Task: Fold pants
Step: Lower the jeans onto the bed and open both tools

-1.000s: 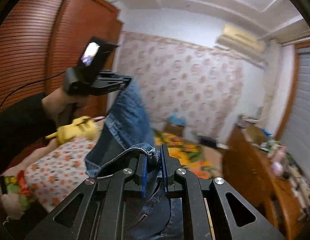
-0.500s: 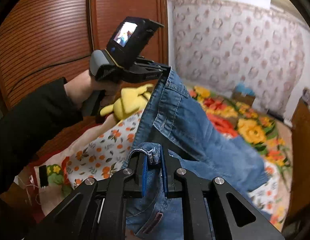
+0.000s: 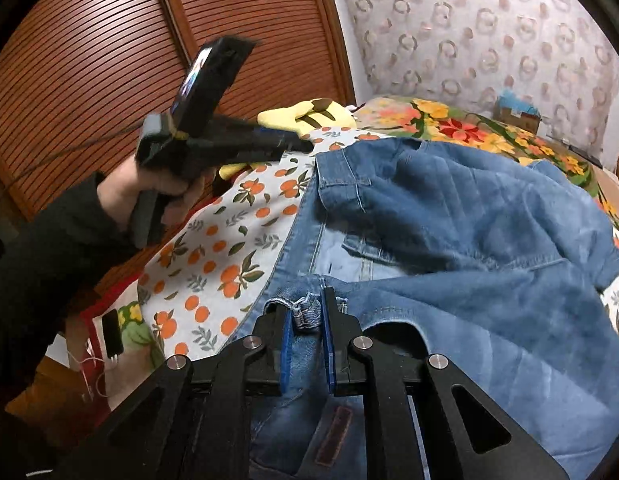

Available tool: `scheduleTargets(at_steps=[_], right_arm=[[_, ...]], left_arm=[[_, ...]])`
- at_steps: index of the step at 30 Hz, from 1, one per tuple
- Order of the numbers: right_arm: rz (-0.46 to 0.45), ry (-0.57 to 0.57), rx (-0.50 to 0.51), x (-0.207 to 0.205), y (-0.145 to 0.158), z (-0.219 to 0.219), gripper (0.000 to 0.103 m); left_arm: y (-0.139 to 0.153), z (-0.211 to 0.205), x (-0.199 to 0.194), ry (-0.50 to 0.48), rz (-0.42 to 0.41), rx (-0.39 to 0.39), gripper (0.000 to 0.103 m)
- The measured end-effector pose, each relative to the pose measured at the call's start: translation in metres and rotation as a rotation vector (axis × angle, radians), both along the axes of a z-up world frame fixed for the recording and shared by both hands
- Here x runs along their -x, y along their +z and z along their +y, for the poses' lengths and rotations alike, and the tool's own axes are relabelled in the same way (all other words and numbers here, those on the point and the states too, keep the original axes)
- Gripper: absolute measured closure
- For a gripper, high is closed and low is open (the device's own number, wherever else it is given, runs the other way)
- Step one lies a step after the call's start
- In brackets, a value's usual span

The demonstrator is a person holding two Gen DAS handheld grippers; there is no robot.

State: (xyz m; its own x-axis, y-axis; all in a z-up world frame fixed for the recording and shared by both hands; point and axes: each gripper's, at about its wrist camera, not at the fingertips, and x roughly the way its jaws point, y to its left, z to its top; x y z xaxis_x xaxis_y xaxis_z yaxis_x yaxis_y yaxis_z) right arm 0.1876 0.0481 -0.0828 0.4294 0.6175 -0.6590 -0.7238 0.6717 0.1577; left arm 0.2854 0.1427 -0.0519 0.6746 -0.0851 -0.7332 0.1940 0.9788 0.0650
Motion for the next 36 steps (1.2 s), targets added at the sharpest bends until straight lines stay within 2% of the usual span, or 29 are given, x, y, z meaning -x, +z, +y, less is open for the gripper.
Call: scheduleTargets(at_steps=[3, 5, 8, 11, 16, 20, 27, 34, 36], right_arm=[[-0.018, -0.028, -0.008, 0.012, 0.003, -0.008, 0.087], [-0.036, -0.04, -0.01, 0.022, 0.006, -0.014, 0.084], [-0.039, -0.038, -0.038, 0.035, 0.007, -0.019, 0.065], [-0.056, -0.061, -0.052, 0.06, 0.021, -0.037, 0.056], [-0.093, -0.112, -0.09, 0.082, 0.025, -0.062, 0.055], [-0.146, -0.174, -0.012, 0.083, 0.009, -0.069, 0.055], [-0.074, -0.202, 0.011, 0.077, -0.029, -0.068, 0.055], [-0.042, -0.203, -0.003, 0.086, -0.041, -0.067, 0.055], [-0.037, -0.213, -0.021, 0.088, -0.035, -0.072, 0.055]], left_arm=[[-0.004, 0.0, 0.024, -0.002, -0.017, 0.041, 0.058], [-0.004, 0.001, 0.037, -0.015, -0.033, 0.083, 0.057], [-0.001, -0.005, 0.054, -0.021, -0.05, 0.109, 0.056], [0.001, -0.012, 0.072, -0.014, -0.085, 0.128, 0.056], [0.004, -0.03, 0.107, -0.052, -0.093, 0.184, 0.056], [0.007, -0.046, 0.135, -0.073, -0.097, 0.239, 0.056], [0.014, -0.069, 0.17, -0.09, -0.113, 0.32, 0.056], [0.015, -0.088, 0.186, -0.11, -0.098, 0.326, 0.056], [0.01, -0.093, 0.188, -0.111, -0.082, 0.326, 0.056]])
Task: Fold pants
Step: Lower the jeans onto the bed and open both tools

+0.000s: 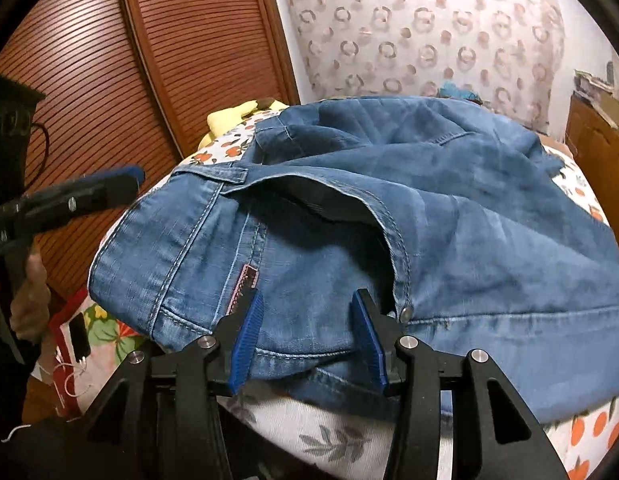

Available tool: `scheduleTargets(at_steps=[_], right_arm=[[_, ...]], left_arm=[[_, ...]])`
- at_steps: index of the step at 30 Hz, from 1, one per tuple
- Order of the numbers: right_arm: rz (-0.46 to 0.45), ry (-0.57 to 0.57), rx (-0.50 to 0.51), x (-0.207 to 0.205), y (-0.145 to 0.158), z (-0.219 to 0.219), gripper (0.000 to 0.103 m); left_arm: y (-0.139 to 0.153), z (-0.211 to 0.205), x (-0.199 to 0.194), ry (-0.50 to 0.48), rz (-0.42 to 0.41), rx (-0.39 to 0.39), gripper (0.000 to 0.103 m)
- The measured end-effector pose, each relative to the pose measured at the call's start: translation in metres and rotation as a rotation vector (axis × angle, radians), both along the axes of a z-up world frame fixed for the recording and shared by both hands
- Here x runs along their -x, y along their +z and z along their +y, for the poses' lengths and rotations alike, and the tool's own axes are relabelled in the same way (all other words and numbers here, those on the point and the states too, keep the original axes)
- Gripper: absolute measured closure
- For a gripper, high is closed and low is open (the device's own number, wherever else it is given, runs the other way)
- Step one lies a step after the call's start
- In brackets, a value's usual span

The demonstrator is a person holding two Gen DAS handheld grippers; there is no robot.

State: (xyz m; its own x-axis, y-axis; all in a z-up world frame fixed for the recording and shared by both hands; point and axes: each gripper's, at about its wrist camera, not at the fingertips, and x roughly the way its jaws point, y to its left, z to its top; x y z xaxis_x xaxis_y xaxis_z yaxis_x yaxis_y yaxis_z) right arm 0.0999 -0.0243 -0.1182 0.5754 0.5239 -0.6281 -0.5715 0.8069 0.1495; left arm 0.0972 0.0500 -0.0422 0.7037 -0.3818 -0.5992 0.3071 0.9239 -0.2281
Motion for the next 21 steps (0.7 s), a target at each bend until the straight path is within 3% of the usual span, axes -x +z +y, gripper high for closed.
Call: scheduleTargets(at_steps=[8, 18, 21], right_arm=[[-0.07, -0.111, -0.031, 0.02, 0.018, -0.052, 0.055], [-0.132, -0.293, -0.017, 0.049, 0.02, -0.134, 0.054], [-0.145, -0.373, -0.001, 0.053, 0.019, -0.16, 0.048]], left_arm=[[-0.006, -0.011, 0.019, -0.01, 0.02, 0.046, 0.056], [-0.026, -0.035, 0.021, -0.065, 0.063, 0.007, 0.057], [-0.026, -0.04, 0.021, -0.086, 0.056, -0.012, 0.08]])
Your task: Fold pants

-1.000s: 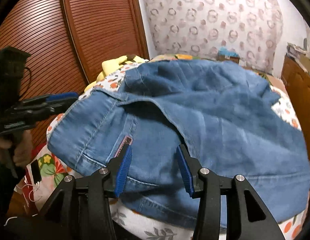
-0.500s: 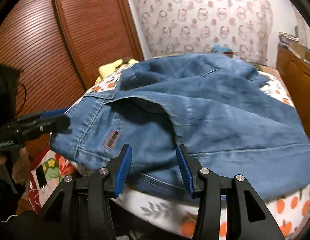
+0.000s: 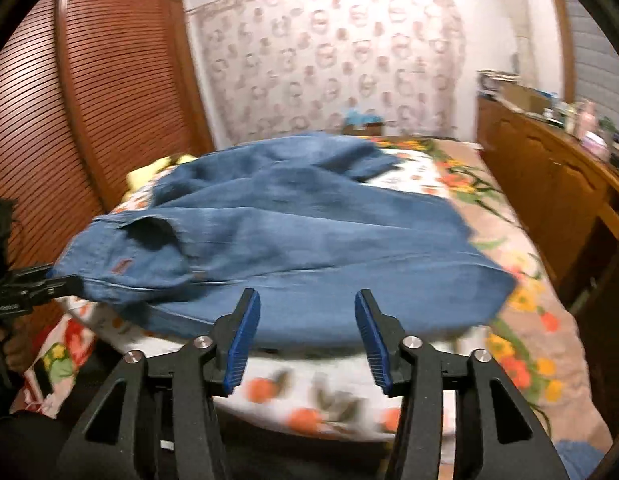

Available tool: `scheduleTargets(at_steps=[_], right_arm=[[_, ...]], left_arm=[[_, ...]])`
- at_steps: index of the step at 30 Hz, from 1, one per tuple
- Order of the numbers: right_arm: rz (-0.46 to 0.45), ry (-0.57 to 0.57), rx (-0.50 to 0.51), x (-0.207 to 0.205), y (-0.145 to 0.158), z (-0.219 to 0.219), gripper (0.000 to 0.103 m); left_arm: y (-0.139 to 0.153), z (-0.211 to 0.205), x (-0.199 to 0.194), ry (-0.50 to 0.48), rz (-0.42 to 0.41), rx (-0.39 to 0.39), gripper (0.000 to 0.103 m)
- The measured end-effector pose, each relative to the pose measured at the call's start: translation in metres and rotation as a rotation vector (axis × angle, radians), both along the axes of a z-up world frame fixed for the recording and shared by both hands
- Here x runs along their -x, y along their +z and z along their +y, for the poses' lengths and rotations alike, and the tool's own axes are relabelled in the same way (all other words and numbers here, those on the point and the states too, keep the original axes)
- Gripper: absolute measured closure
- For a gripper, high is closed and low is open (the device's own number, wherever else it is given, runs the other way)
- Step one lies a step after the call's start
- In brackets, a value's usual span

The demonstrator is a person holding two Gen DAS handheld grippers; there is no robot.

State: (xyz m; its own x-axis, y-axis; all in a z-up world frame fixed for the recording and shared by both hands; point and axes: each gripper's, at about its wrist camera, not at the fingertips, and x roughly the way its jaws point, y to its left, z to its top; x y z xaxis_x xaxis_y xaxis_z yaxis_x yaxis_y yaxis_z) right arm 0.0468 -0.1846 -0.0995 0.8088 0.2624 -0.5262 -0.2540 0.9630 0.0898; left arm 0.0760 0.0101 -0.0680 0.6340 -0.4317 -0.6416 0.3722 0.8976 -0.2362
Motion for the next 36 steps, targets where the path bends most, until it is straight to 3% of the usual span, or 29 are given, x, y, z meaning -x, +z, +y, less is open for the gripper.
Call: scheduleTargets(at_steps=[2, 4, 14, 22, 36], right_arm=[[0.004, -0.038, -0.002, -0.001, -0.002, -0.016, 0.046], [0.009, -0.079, -0.003, -0.002, -0.005, -0.032, 0.046], [0.059, -0.224, -0.077, -0.017, -0.025, -0.089, 0.046], [0.052, -0.211, -0.155, -0.027, -0.013, -0.1, 0.046], [0.264, -0.333, -0.317, -0.111, -0.016, -0.118, 0.046]], left_arm=[[0.004, -0.001, 0.002, -0.011, -0.018, -0.006, 0.091], [0.01, 0.002, 0.002, 0.002, -0.036, -0.023, 0.094], [0.046, 0.053, 0.017, 0.078, -0.096, 0.012, 0.097], [0.008, 0.04, 0.018, 0.065, -0.019, -0.046, 0.097], [-0.01, 0.032, 0.015, 0.059, -0.003, -0.047, 0.097]])
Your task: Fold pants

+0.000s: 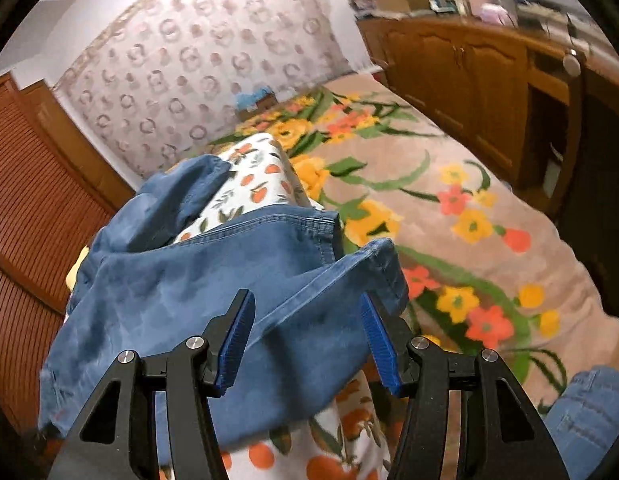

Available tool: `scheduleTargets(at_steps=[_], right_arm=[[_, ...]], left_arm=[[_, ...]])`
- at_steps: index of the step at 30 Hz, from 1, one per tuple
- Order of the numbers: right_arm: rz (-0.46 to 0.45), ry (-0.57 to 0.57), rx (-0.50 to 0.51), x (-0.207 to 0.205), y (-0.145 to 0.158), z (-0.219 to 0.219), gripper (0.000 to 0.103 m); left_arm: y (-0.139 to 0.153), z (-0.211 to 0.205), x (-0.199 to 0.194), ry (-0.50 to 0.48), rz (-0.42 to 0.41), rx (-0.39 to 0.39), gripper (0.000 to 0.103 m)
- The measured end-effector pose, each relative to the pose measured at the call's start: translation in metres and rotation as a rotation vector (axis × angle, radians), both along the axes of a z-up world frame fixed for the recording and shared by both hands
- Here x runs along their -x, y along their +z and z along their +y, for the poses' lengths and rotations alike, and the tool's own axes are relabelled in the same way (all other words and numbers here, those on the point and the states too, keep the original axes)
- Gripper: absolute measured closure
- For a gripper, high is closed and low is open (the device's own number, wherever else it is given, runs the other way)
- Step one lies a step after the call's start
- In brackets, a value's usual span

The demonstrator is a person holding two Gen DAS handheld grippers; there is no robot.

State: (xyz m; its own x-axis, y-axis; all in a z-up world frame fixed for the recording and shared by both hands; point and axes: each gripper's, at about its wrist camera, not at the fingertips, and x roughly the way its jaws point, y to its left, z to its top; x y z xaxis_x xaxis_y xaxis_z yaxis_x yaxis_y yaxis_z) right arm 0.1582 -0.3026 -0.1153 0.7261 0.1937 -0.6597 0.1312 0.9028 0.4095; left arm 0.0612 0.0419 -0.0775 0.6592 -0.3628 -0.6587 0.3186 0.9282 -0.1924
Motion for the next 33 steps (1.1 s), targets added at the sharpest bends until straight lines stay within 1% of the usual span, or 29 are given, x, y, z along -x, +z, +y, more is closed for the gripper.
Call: scheduleTargets(at_steps=[4, 6, 7, 8, 9, 10, 12, 14, 17, 20, 21, 24, 26, 28, 30, 31, 33], right_arm=[[0.077, -0.041, -0.019, -0.028, -0.004, -0.005, 0.046], [0.108, -0.057, -0.01, -0.035, -0.004, -0.002, 0.057], [0.116, -0.059, -0.006, -0.037, -0.005, -0.004, 0.069], [0.12, -0.067, 0.011, -0.039, -0.003, -0.004, 0.085], [0.116, -0.064, 0.022, -0.039, -0.002, -0.002, 0.093], [0.102, -0.053, 0.034, -0.04, 0.003, 0.001, 0.098], [0.063, -0.044, 0.079, -0.037, 0.017, 0.011, 0.1], [0.013, -0.021, 0.092, -0.032, 0.034, 0.017, 0.1], [-0.063, 0.01, 0.126, -0.044, 0.072, 0.031, 0.101], [-0.138, 0.028, 0.158, -0.067, 0.112, 0.047, 0.101], [-0.155, 0.03, 0.163, -0.078, 0.127, 0.053, 0.101], [-0.224, 0.038, 0.134, -0.1, 0.162, 0.066, 0.101], [-0.28, 0.049, 0.109, -0.104, 0.183, 0.071, 0.101], [-0.346, 0.049, 0.103, -0.096, 0.209, 0.074, 0.101], [-0.411, 0.057, 0.087, -0.079, 0.227, 0.071, 0.101], [-0.442, 0.059, 0.079, -0.069, 0.231, 0.067, 0.101], [-0.449, 0.065, 0.084, -0.051, 0.228, 0.058, 0.101]], left_arm=[[-0.003, 0.001, -0.002, 0.001, 0.003, -0.002, 0.097], [-0.003, 0.001, -0.002, 0.0, 0.002, -0.001, 0.097], [-0.003, 0.001, -0.002, 0.001, 0.002, 0.0, 0.097], [-0.003, 0.001, -0.003, 0.0, 0.001, 0.001, 0.097], [-0.002, 0.001, -0.003, 0.001, -0.002, 0.001, 0.097], [-0.001, 0.001, -0.004, 0.003, -0.006, -0.001, 0.097], [0.007, 0.002, -0.007, 0.015, -0.03, -0.005, 0.097], [0.02, 0.005, -0.015, 0.022, -0.06, -0.003, 0.097], [0.048, 0.013, -0.035, 0.044, -0.113, -0.011, 0.098], [0.078, 0.024, -0.062, 0.075, -0.157, -0.018, 0.098], [0.087, 0.028, -0.073, 0.088, -0.172, -0.029, 0.098], [0.117, 0.044, -0.105, 0.141, -0.211, -0.05, 0.098], [0.138, 0.057, -0.12, 0.182, -0.24, -0.053, 0.098], [0.16, 0.067, -0.121, 0.206, -0.284, -0.055, 0.098], [0.179, 0.072, -0.111, 0.204, -0.335, -0.059, 0.098], [0.185, 0.072, -0.102, 0.199, -0.362, -0.067, 0.098], [0.186, 0.072, -0.088, 0.186, -0.376, -0.072, 0.098]])
